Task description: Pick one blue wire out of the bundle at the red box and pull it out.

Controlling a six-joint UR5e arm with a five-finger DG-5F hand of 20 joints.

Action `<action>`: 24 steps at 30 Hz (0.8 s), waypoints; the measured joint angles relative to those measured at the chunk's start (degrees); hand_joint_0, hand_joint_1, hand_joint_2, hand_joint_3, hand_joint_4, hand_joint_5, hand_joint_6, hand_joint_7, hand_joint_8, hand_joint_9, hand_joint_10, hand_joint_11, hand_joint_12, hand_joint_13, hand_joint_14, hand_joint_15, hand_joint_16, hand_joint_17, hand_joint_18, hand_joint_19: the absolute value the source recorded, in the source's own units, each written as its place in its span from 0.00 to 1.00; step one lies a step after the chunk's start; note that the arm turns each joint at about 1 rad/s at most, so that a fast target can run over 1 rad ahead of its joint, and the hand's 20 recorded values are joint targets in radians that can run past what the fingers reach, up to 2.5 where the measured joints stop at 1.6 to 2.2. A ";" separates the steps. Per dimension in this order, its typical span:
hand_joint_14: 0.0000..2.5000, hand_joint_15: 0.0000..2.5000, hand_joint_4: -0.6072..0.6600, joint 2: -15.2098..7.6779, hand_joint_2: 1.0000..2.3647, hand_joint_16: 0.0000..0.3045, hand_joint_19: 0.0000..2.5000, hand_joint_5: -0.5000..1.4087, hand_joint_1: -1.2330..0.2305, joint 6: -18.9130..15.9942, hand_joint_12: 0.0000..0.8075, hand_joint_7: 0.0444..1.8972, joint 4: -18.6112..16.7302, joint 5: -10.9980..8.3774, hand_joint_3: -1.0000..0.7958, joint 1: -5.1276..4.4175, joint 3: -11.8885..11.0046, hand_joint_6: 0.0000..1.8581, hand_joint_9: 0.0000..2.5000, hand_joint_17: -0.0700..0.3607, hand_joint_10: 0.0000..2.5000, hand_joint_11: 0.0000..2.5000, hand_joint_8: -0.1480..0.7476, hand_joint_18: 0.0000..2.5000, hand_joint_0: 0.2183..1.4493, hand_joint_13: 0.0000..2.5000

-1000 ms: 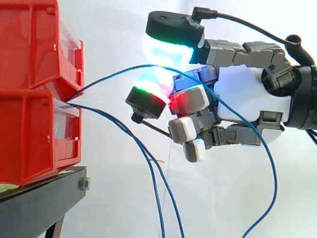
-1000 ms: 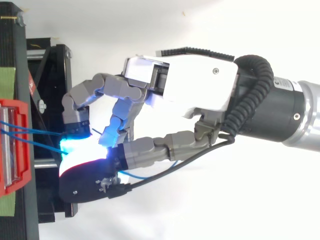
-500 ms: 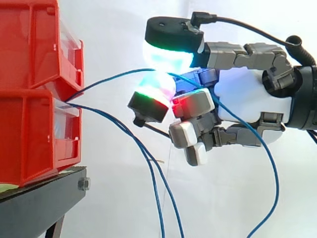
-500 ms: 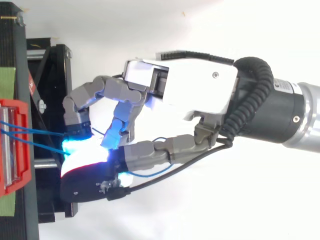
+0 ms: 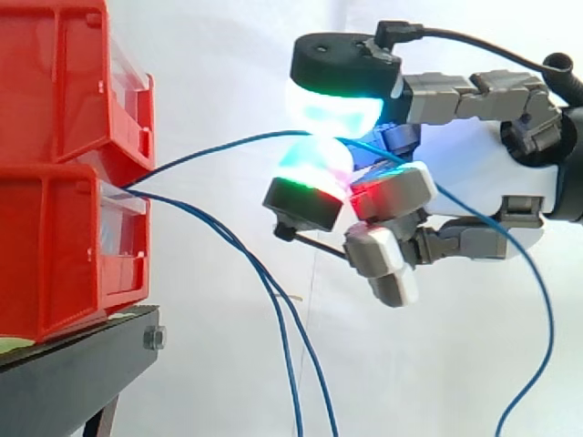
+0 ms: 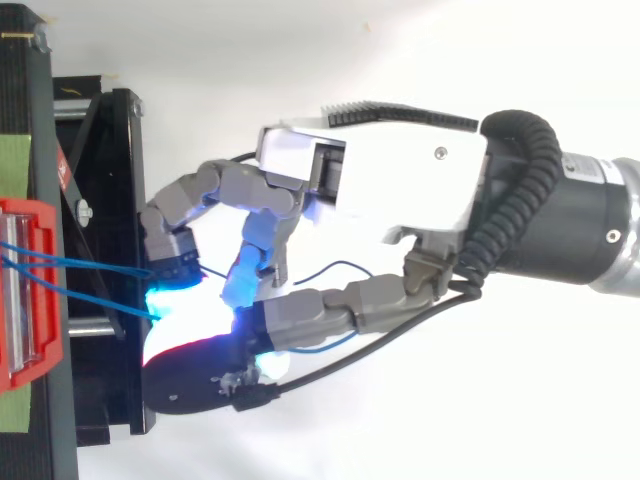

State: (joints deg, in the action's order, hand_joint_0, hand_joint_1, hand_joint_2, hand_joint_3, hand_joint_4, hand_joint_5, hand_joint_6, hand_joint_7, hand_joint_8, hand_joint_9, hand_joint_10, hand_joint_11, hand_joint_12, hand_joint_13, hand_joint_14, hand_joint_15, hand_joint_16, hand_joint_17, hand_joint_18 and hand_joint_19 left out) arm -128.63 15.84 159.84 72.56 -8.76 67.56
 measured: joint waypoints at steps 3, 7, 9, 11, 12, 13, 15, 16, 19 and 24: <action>0.01 0.25 0.67 0.86 0.02 0.23 0.24 0.21 0.28 0.19 0.66 0.69 2.40 0.11 0.61 0.11 0.01 0.48 0.57 0.53 0.01 0.41 0.77 0.48 0.32 0.51; 0.01 0.26 0.67 2.02 0.02 0.23 0.24 0.21 0.28 0.37 0.66 0.69 5.72 0.68 0.61 0.33 0.03 0.48 0.57 0.53 0.01 0.41 0.77 0.48 0.32 0.51; 0.01 0.25 0.67 2.47 0.02 0.23 0.24 0.21 0.28 0.41 0.66 0.69 7.16 1.27 0.61 0.45 0.03 0.48 0.57 0.53 0.01 0.41 0.77 0.48 0.32 0.51; 0.01 0.25 0.67 2.97 0.02 0.23 0.24 0.21 0.28 0.46 0.66 0.70 8.86 1.90 0.61 0.58 0.04 0.48 0.57 0.52 0.01 0.41 0.77 0.48 0.32 0.51; 0.01 0.25 0.67 3.21 0.02 0.23 0.24 0.21 0.28 0.47 0.66 0.70 9.67 2.11 0.61 0.62 0.05 0.48 0.57 0.53 0.01 0.41 0.77 0.48 0.32 0.51; 0.01 0.26 0.66 3.54 0.02 0.23 0.24 0.21 0.28 0.48 0.66 0.70 10.72 2.30 0.61 0.69 0.07 0.48 0.57 0.53 0.01 0.41 0.77 0.48 0.32 0.51; 0.01 0.25 0.66 4.03 0.02 0.23 0.24 0.21 0.28 0.49 0.66 0.69 12.05 2.54 0.61 0.78 0.08 0.48 0.57 0.53 0.01 0.40 0.77 0.48 0.32 0.50; 0.01 0.25 0.66 4.32 0.02 0.23 0.24 0.21 0.28 0.48 0.66 0.69 12.77 2.72 0.61 0.86 0.09 0.48 0.57 0.52 0.01 0.41 0.76 0.48 0.32 0.50; 0.01 0.25 0.66 5.13 0.02 0.23 0.24 0.21 0.28 0.41 0.66 0.70 14.21 3.40 0.61 1.13 0.59 0.48 0.56 0.53 0.01 0.41 0.76 0.48 0.32 0.50; 0.01 0.26 0.66 5.82 0.02 0.23 0.24 0.21 0.29 -0.03 0.65 0.69 14.42 3.52 0.61 1.60 1.34 0.48 0.56 0.53 0.01 0.41 0.76 0.48 0.32 0.50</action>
State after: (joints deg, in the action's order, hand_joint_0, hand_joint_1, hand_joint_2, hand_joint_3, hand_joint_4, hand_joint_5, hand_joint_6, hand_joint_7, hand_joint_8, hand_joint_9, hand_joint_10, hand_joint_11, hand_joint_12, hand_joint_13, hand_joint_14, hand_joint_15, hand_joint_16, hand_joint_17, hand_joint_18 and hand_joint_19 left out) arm -122.81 15.81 174.26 76.09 -7.16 68.91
